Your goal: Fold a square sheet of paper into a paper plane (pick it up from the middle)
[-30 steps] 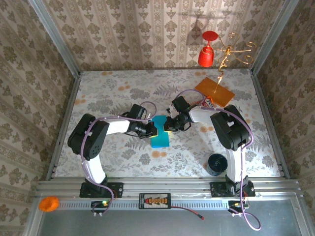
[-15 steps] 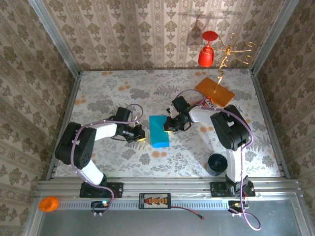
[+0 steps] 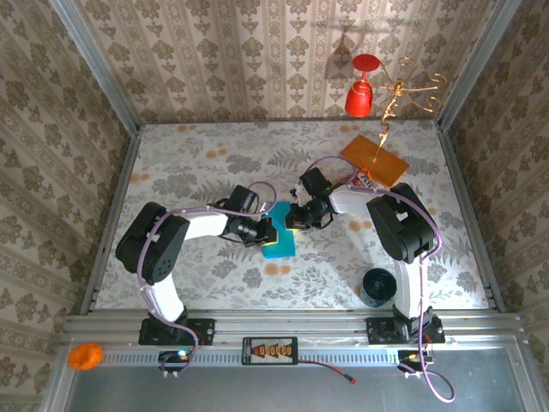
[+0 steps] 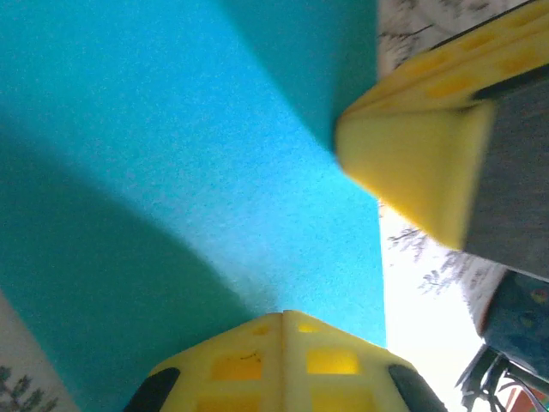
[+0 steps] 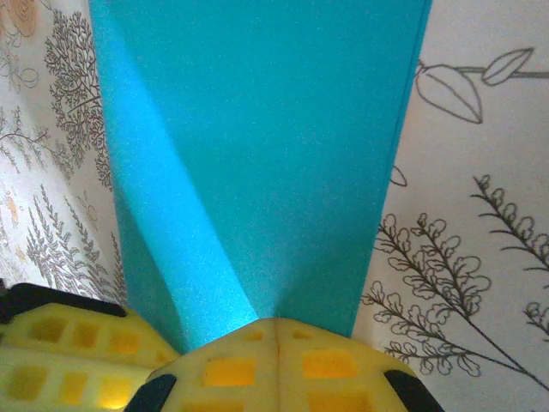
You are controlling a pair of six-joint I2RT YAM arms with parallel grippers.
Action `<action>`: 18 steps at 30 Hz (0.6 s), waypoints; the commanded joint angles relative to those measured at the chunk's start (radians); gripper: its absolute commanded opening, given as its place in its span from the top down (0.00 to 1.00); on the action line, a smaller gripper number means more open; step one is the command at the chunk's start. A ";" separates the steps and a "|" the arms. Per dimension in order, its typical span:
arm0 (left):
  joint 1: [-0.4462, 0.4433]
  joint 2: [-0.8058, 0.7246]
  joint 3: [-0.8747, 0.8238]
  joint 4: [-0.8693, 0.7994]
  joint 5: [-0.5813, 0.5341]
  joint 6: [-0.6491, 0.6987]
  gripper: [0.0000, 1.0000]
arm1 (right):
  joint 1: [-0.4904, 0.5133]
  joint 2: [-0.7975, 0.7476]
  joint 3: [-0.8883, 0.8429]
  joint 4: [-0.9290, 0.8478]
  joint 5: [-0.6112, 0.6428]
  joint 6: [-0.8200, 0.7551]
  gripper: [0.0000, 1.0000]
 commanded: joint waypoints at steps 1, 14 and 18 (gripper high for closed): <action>-0.002 -0.001 -0.057 0.028 -0.026 -0.047 1.00 | -0.024 0.189 -0.142 -0.260 0.402 0.009 0.96; 0.094 -0.222 -0.290 -0.041 -0.053 -0.047 1.00 | -0.025 0.192 -0.137 -0.263 0.410 0.011 0.96; 0.068 -0.255 -0.219 -0.017 -0.043 -0.069 1.00 | -0.025 0.192 -0.137 -0.265 0.412 0.012 0.96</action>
